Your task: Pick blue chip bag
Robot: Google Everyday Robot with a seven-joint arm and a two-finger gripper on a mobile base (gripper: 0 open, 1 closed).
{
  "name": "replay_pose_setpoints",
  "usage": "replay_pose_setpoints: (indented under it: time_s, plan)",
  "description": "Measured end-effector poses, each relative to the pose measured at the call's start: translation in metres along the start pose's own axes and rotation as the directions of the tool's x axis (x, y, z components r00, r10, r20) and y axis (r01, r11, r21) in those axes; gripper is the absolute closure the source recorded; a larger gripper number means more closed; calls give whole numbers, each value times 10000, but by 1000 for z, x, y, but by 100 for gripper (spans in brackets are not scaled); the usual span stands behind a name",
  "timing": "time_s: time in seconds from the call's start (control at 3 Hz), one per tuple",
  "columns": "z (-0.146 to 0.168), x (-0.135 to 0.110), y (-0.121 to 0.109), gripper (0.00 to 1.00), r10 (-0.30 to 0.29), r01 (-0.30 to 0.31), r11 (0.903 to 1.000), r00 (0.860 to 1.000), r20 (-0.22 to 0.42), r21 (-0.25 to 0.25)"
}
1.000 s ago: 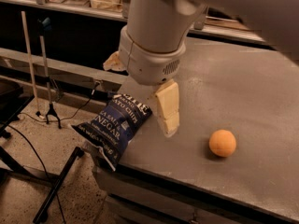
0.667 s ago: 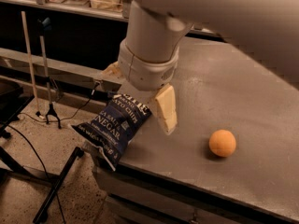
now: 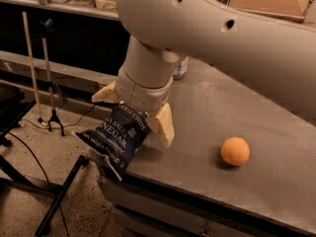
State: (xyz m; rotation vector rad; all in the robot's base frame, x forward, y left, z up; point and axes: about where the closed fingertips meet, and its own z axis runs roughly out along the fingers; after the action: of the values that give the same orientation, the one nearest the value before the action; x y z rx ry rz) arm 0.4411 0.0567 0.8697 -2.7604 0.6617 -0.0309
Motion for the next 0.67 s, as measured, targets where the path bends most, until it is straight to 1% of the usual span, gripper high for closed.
replay_pose_setpoints:
  time_s: [0.33,0.67]
  plan:
    - [21,-9,-6,0,-438,441,9990,9987,277,-118]
    - [33,-12,-12,15,-488,499,9983,9982,341,-308]
